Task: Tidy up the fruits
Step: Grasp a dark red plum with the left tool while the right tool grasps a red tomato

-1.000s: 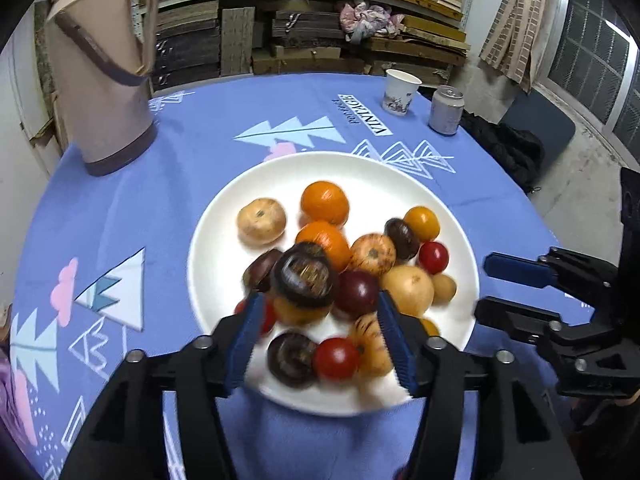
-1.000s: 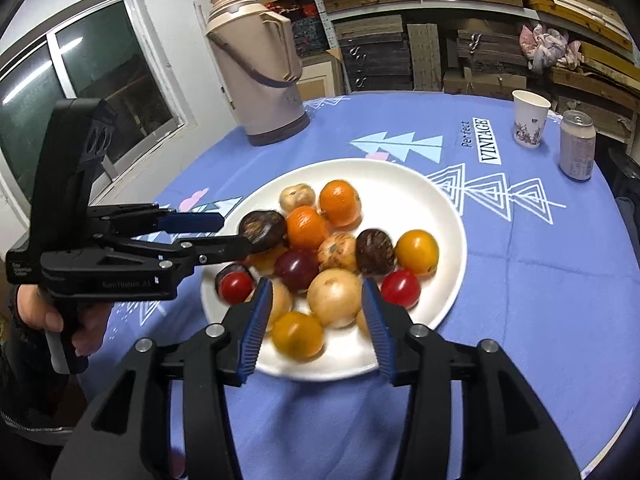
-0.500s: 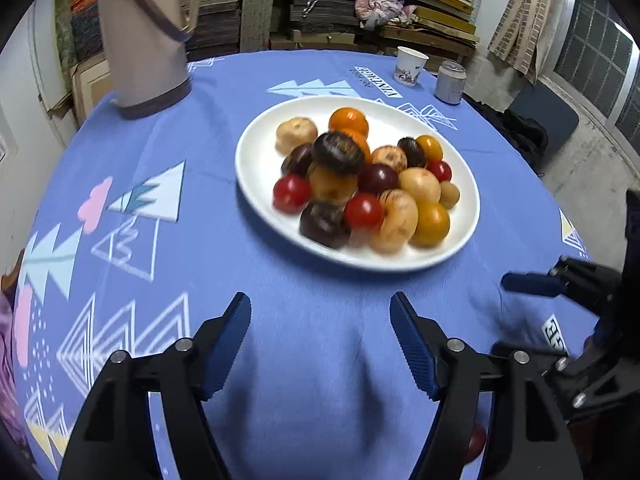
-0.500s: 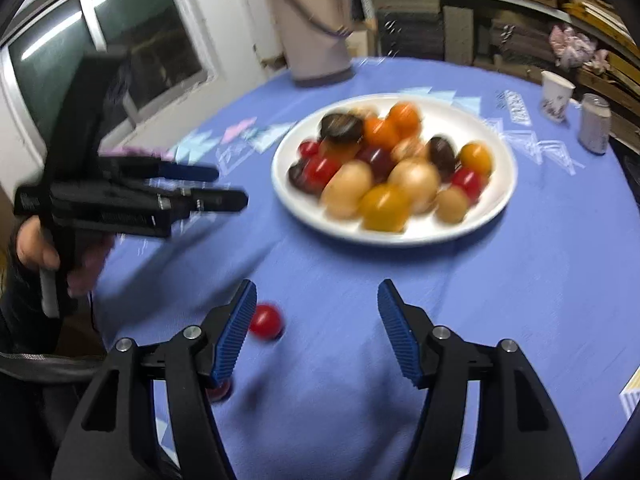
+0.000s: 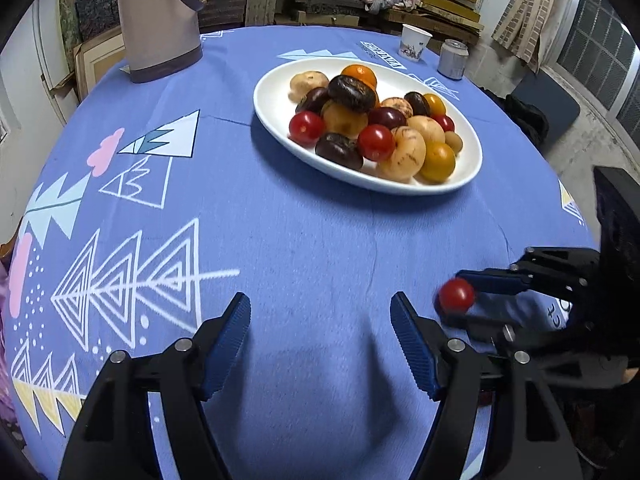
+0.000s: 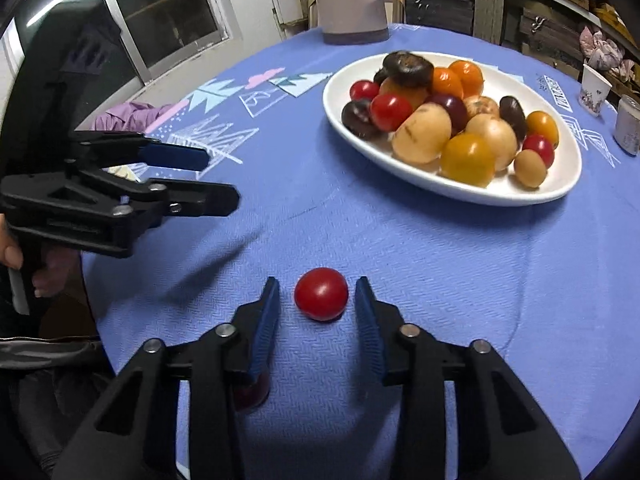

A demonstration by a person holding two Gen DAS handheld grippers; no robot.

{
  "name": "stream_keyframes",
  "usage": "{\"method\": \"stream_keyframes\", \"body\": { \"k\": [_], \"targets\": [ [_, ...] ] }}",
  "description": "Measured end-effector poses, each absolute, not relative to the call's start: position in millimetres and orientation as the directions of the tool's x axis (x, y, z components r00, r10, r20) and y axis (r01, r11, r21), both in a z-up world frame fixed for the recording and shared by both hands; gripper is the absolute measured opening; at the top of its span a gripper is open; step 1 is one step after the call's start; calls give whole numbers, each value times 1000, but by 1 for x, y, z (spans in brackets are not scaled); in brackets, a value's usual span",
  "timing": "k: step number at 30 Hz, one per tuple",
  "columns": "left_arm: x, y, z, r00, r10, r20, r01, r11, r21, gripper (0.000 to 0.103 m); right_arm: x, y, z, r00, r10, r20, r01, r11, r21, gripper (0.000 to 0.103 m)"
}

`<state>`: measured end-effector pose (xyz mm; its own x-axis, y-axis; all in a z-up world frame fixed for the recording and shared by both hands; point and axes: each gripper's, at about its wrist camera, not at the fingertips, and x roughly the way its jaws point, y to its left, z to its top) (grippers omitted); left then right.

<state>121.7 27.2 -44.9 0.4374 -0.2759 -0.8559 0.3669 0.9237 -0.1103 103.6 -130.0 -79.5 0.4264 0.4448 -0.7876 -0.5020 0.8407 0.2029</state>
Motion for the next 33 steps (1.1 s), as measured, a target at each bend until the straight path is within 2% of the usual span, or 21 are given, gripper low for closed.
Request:
{"method": "stream_keyframes", "body": {
  "k": [12, 19, 26, 30, 32, 33],
  "targets": [
    [69, -4, -35, 328, -421, -846, 560, 808, -185, 74, 103, -171, -66, 499, 430, -752, -414, 881, 229, 25],
    [51, -31, -38, 282, -450, -848, 629, 753, -190, 74, 102, -183, -62, 514, 427, -744, -398, 887, 234, 25],
    [58, -44, -58, 242, -416, -877, 629, 755, -185, 74, 100, -184, -62, 514, 430, -742, -401, 885, 236, 25],
    [64, -44, -69, 235, -389, -891, 611, 772, -176, 66, 100, -184, -62, 515, 430, -742, -400, 886, 235, 25],
    [66, -44, -72, 217, -395, -893, 610, 769, -192, 54, 100, -184, -63, 514, 430, -742, -401, 885, 236, 25],
    [66, -45, -72, 223, -395, -891, 612, 768, -188, 52, 100, -184, -63, 513, 429, -743, -401, 886, 235, 25]
  ]
}}
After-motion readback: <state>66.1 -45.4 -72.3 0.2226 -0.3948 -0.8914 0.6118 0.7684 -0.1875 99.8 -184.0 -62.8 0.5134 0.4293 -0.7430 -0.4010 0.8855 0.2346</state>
